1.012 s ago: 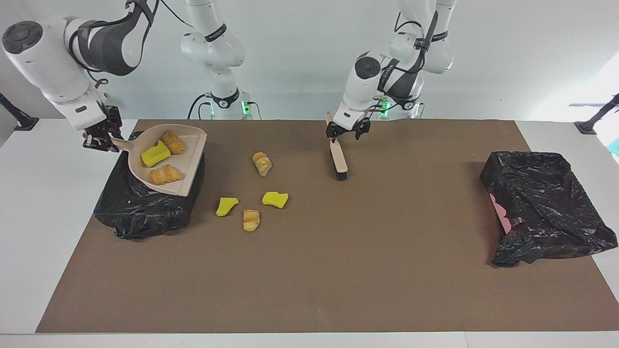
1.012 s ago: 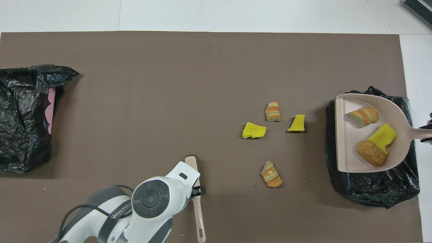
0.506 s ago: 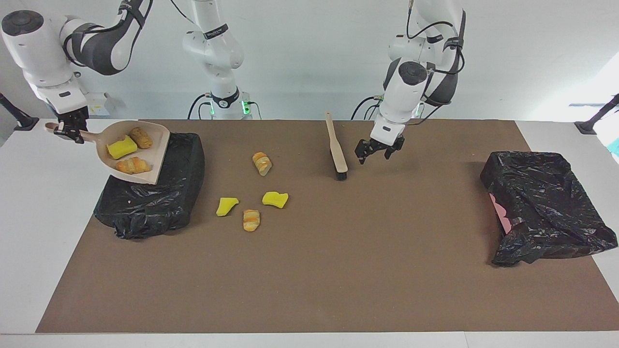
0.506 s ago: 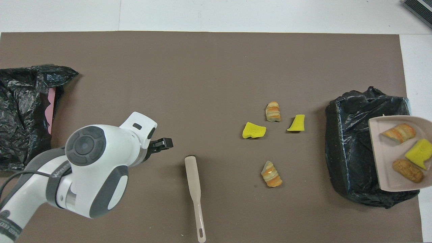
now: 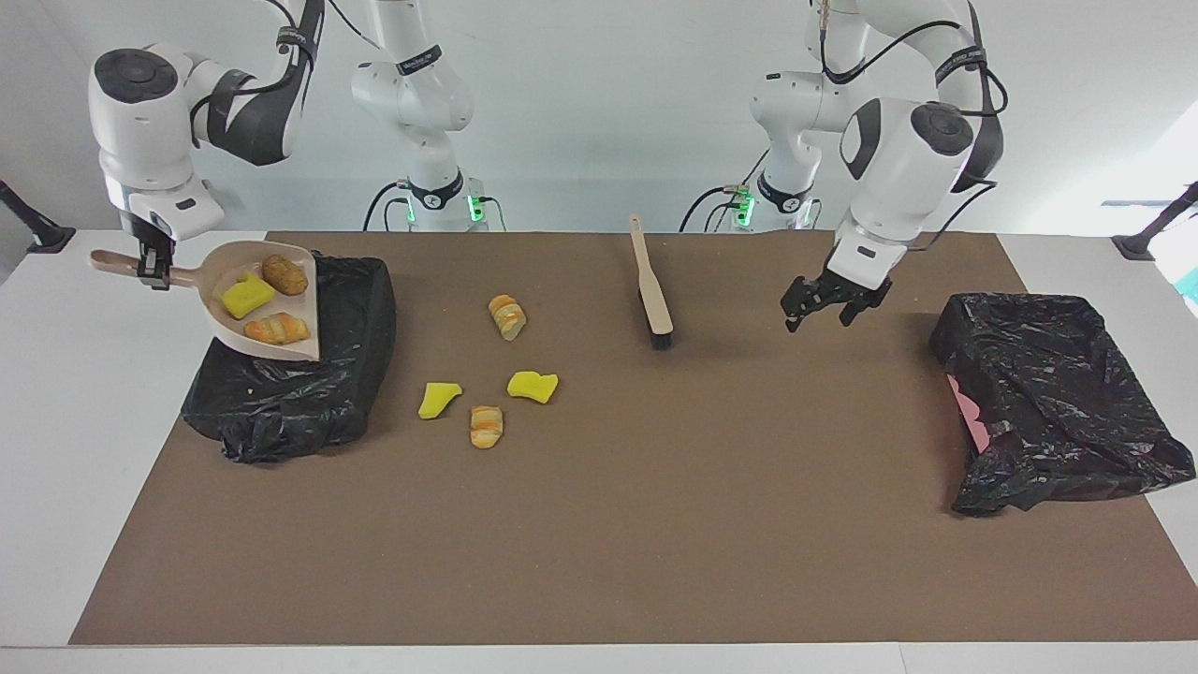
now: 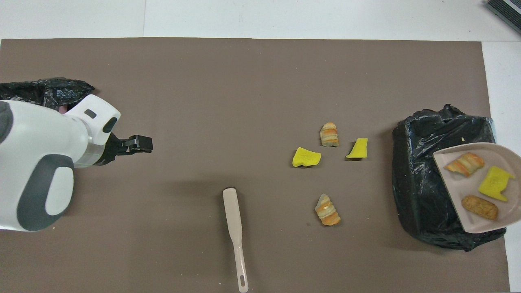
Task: Sweep and dump trash in bin
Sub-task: 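Tip the dustpan over the bag with the right gripper while the left withdraws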
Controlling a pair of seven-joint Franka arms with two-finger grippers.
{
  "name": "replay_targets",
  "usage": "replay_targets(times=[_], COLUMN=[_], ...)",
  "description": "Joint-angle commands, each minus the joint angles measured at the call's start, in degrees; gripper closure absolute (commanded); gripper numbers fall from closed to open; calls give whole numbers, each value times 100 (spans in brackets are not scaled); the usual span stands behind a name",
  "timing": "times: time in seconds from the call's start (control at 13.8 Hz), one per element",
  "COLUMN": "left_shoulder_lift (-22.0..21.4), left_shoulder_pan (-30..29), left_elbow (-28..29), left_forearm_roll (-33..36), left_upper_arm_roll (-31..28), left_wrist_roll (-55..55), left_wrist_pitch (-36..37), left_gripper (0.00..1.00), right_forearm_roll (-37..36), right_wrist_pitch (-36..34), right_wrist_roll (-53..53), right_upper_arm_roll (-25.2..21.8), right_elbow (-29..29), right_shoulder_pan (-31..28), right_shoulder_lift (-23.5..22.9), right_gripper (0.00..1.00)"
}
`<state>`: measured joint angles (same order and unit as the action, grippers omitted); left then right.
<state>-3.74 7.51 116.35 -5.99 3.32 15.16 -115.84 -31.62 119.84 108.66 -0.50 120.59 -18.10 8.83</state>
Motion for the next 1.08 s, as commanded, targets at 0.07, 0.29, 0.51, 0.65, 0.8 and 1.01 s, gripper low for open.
replay_targets(times=[0.07, 0.29, 0.51, 0.65, 0.8, 1.01], left_shoulder_lift=[84, 75, 93, 154, 216, 173], left_shoulder_pan=[-643, -961, -883, -892, -918, -901], left_elbow=[-682, -1069, -1464, -1728, -2167, -2354], left_forearm_roll=[-16, 71, 562, 572, 511, 519], left_upper_arm_roll=[55, 46, 64, 72, 81, 73], left_wrist_roll=[-968, -1953, -2017, -1974, -1947, -1745], left_wrist_pitch=[903, 1431, 1704, 1810, 2195, 2390], left_gripper=[0, 0, 0, 0, 0, 0], right_forearm_roll=[-529, -1325, -1856, -1857, -1935, -2365], right_wrist_pitch=[154, 23, -259, -373, -470, -619], right_wrist_roll=[-187, -502, -855, -864, -864, -864], right_upper_arm_roll=[14, 67, 67, 67, 111, 182], right_elbow=[264, 159, -17, -114, -184, -360], right_shoulder_pan=[184, 613, 957, 1062, 1098, 1300], right_shoulder_lift=[251, 207, 199, 137, 137, 146], right_gripper=[100, 100, 100, 100, 100, 100])
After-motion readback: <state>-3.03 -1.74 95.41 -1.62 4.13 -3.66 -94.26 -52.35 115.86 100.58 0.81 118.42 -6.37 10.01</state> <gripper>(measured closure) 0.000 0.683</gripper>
